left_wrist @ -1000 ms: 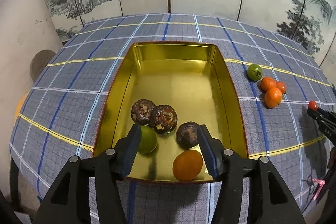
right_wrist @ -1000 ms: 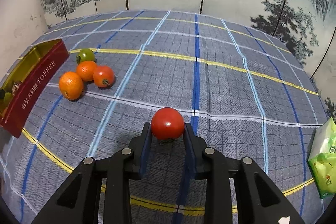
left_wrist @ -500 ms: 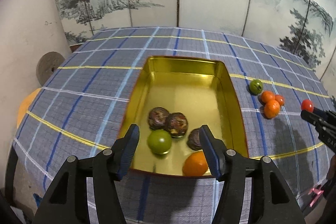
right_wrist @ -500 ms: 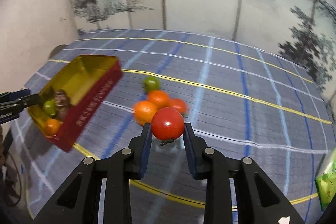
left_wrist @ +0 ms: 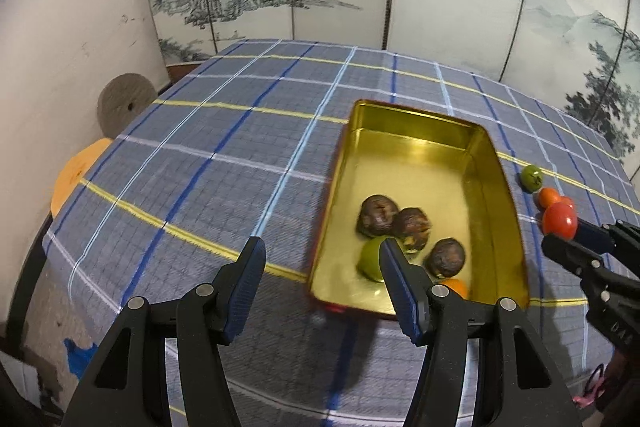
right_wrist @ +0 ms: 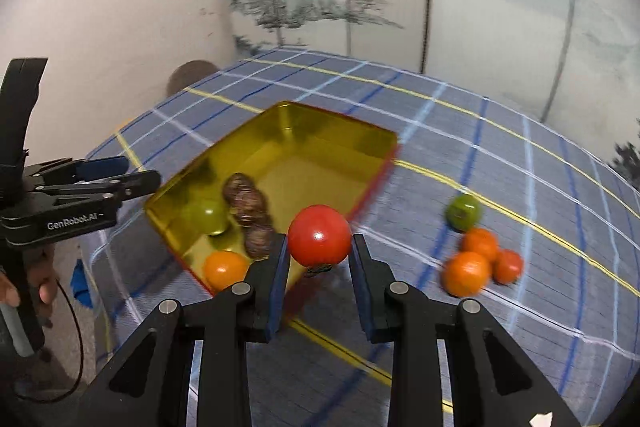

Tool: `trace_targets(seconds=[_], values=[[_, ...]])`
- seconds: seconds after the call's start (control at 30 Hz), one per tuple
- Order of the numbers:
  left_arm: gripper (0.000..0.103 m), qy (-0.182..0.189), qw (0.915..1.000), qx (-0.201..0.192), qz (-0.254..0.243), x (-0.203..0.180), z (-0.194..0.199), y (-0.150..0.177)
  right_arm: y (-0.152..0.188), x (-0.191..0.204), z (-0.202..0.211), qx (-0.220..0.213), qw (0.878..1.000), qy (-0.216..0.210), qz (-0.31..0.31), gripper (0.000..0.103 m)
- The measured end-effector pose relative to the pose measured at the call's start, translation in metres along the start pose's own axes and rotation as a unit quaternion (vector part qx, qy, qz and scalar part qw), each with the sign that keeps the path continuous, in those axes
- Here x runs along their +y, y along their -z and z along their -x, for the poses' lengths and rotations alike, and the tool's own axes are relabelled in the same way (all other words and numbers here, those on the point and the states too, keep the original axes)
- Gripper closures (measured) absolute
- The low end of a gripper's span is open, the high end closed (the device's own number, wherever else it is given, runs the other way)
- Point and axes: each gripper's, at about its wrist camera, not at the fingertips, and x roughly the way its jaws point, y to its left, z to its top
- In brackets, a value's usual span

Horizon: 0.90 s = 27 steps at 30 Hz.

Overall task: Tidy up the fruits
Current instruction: 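Carry the red tomato into the tin and open the right gripper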

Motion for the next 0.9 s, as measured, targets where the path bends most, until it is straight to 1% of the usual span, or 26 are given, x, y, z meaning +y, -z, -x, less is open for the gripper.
trace_targets(seconds=[0.17,0.33,0.67,0.9], values=[[0.043,0.005,0.9998,0.012,0.015,0.012,-0.006,0.005,-0.002,0.019,-0.019,0.018,1.000,-0.014,0.016,0.075],[0.043,-0.001,0.9996,0.019,0.021,0.019,-0.008,0.009,-0.001,0.028,-0.030,0.032,0.999,-0.013,0.027,0.075],[0.043,0.001,0.9996,0.019,0.019,0.025,-0.007,0.013,-0.002,0.036,-0.046,0.048,0.998,-0.010,0.035,0.075],[0.043,-0.009,0.9999,0.011,0.007,0.025,-0.005,0.016,-0.001,0.041,-0.052,0.055,0.998,-0.007,0.041,0.075]])
